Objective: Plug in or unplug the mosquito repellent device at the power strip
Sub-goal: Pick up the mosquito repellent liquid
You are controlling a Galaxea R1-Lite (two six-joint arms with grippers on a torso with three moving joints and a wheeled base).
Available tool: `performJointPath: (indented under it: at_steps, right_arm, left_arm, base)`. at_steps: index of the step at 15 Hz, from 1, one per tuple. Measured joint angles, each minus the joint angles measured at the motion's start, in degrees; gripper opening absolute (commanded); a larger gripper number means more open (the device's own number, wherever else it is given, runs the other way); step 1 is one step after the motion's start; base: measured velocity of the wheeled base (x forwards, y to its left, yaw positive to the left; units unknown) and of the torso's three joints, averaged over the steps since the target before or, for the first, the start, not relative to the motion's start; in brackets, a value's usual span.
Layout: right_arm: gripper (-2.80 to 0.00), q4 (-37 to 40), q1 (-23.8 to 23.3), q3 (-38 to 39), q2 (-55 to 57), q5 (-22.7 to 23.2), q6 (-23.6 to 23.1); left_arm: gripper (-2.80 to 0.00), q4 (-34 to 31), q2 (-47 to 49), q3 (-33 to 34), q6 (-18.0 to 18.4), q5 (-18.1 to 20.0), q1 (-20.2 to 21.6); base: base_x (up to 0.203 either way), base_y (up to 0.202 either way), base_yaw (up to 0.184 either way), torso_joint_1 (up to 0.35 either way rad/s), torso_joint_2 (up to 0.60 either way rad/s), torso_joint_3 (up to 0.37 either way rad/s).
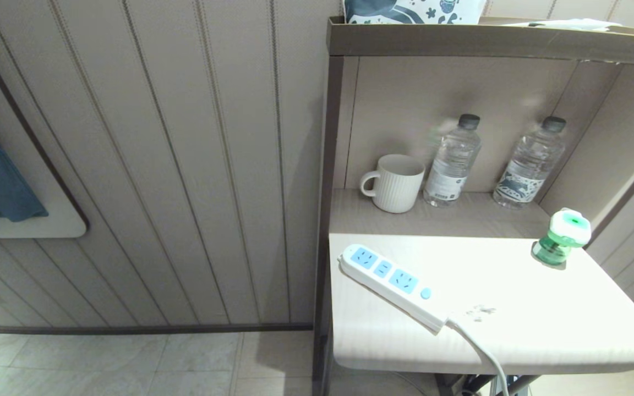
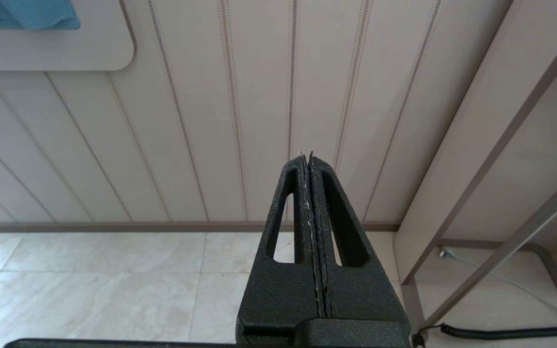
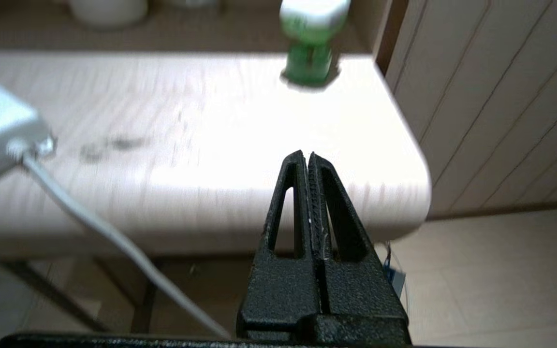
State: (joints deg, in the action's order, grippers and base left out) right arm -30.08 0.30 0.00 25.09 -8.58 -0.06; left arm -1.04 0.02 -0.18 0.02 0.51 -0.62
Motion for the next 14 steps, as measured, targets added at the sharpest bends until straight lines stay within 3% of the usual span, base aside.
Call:
performJointPath:
  at_steps: [2,7,8,14]
  right_arm:
    - [-2.80,-11.6,-0.9,0.0,5.2,-1.9,-1.4]
    - [-2.80,-26.6,-2.0,0.0,17.4,-7.2,-1.1]
    - [0.00,-29.8,-2.4,0.0,20.3,-7.9,-0.3]
    - [0.00,-41.3,-4.3,0.0,32.9,-8.7,0.4]
  left_arm:
    - [-2.80,0.0,0.0,0.0,0.0,0.0,0.0]
    - [-2.80,0.0,0.0,0.0,0.0,0.0,0.0]
    - [-2.80,0.0,0.0,0.0,0.0,0.0,0.0]
    - [-2.80,0.0,0.0,0.0,0.0,0.0,0.0]
  base:
    - [0.000,0.000,0.000,0.000,0.00,0.000]
    - [0.000,0.000,0.000,0.000,0.00,0.000]
    - [0.000,0.000,0.000,0.000,0.00,0.000]
    - [0.000,0.000,0.000,0.000,0.00,0.000]
